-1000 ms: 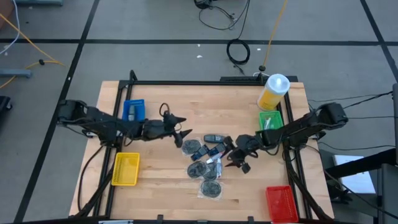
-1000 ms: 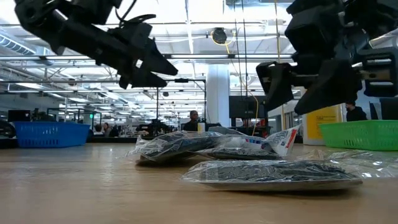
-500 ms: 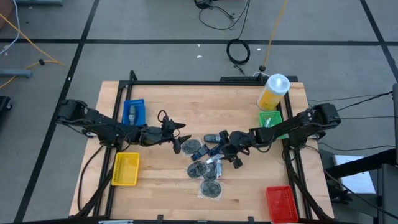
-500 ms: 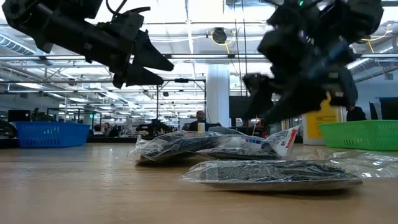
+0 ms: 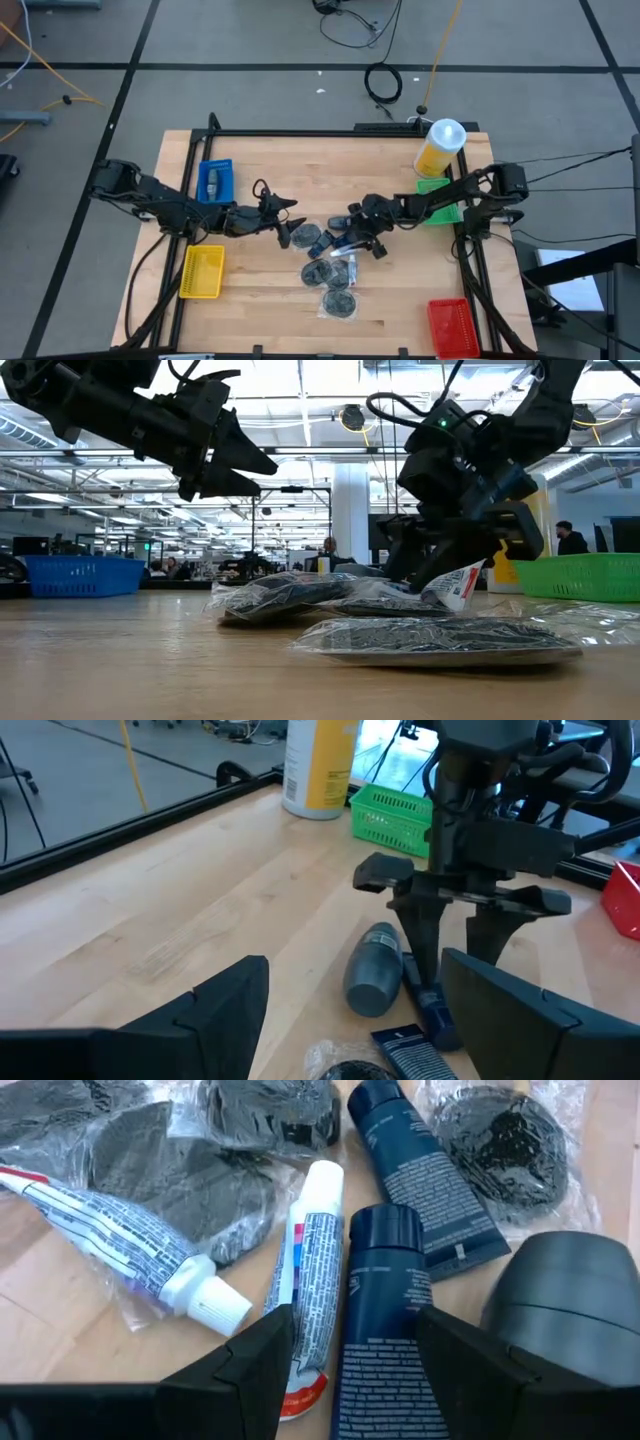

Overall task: Pick & Place Travel size toiletries
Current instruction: Put the blue shave cream into the red bin

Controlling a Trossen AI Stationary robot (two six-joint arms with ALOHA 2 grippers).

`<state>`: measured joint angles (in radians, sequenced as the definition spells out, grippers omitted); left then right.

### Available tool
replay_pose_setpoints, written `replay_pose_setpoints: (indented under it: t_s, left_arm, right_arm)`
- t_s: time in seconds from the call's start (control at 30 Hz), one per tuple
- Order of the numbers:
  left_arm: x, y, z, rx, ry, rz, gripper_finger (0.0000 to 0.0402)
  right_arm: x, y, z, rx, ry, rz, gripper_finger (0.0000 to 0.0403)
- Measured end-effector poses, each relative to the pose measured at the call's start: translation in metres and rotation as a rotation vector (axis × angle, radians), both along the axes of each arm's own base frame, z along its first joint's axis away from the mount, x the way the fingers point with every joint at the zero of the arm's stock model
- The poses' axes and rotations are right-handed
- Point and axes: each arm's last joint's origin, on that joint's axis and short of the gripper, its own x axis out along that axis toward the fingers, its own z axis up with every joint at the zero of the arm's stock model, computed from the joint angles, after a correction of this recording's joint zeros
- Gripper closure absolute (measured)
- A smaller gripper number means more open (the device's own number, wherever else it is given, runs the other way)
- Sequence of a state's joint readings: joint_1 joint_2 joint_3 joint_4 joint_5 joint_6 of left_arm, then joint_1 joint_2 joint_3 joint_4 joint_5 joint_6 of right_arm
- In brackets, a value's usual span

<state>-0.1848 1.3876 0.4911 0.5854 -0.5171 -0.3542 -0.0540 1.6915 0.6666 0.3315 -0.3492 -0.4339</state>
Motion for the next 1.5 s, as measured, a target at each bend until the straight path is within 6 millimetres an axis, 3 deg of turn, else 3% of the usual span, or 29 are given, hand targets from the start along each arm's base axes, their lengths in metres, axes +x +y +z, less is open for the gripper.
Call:
replay_pose_setpoints:
  t_s: [0.43, 1.1, 1.33, 1.5]
  left_arm:
    - [0.0, 0.0, 0.0, 0.004, 0.002, -0.001, 0.0117]
    - [-0.001, 0.001, -0.001, 0.022, 0.009, 0.031, 0.0117]
    - [-0.001, 0.002, 0.0, 0.033, 0.008, 0.067, 0.0117]
    - [-0.002, 0.005, 0.0, 0.057, -0.001, 0.166, 0.0117]
  right_arm:
    - [-0.003, -0.004, 0.012, 0.142, 0.022, -0.12, 0.0151]
    - [0.007, -0.014, -0.014, 0.165, 0.034, -0.244, 0.0174]
    - [0.005, -0.015, -0.015, 0.123, 0.074, -0.358, 0.0239]
    - [-0.01, -0.009, 0.008, 0.235, 0.179, -0.505, 0.0314]
